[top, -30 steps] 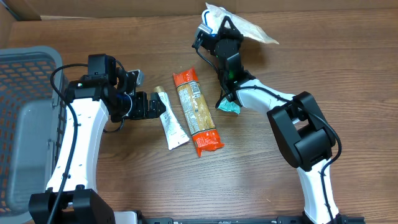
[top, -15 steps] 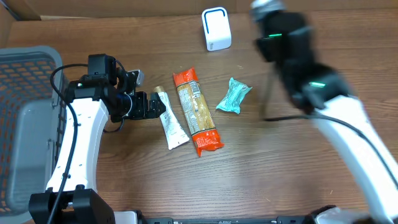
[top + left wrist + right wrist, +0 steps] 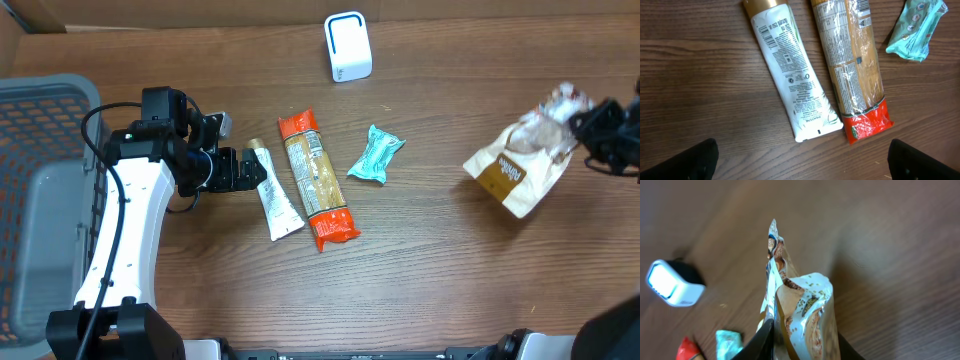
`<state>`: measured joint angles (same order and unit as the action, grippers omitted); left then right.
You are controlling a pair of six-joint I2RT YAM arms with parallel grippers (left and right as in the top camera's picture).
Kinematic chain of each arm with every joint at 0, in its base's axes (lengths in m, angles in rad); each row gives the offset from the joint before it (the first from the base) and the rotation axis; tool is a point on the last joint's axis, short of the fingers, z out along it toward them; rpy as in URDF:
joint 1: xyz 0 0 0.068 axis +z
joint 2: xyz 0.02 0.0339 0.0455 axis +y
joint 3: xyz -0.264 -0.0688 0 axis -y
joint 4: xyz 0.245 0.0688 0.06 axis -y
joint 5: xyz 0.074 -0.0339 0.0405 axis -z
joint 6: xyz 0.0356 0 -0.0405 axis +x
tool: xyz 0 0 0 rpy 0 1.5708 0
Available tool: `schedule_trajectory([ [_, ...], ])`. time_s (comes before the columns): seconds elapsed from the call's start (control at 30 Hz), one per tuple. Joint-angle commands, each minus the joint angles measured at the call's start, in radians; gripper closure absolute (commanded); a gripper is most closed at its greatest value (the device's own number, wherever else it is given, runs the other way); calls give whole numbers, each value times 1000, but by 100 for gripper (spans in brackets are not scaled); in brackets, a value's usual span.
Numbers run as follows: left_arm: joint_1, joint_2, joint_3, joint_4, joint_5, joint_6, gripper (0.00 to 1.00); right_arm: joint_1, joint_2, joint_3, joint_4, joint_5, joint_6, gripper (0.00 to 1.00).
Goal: Scan the item barcode
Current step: 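Carry the cookie bag right and release it on the table, then move the right gripper left to the mint-green package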
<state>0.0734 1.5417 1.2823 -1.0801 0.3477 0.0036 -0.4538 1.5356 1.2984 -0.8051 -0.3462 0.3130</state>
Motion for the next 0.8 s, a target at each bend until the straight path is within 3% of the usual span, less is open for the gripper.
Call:
schedule_trajectory([
  [0.0,-2,5,0,1,0,19,1,-76,61,-83,57,-76,33,74],
  [0.1,-2,5,0,1,0,19,0,-119,93,-95,66,-23,55,61],
  [0.17,-2,5,0,1,0,19,0,-144,95,-95,50,2,55,35],
  [0.23,-2,5,0,1,0,19,0,-158,93,-91,34,1,58,17],
  [0.33,-2,5,0,1,0,19,1,-164,93,-66,-14,-25,58,5],
  [0.4,-2,5,0,1,0,19,1,-164,91,-35,-55,-51,58,0],
  [0.6,-2,5,0,1,0,19,0,-114,82,137,-225,-207,53,0],
  [0.77,-2,5,0,1,0,19,0,20,49,277,-306,-259,54,0],
])
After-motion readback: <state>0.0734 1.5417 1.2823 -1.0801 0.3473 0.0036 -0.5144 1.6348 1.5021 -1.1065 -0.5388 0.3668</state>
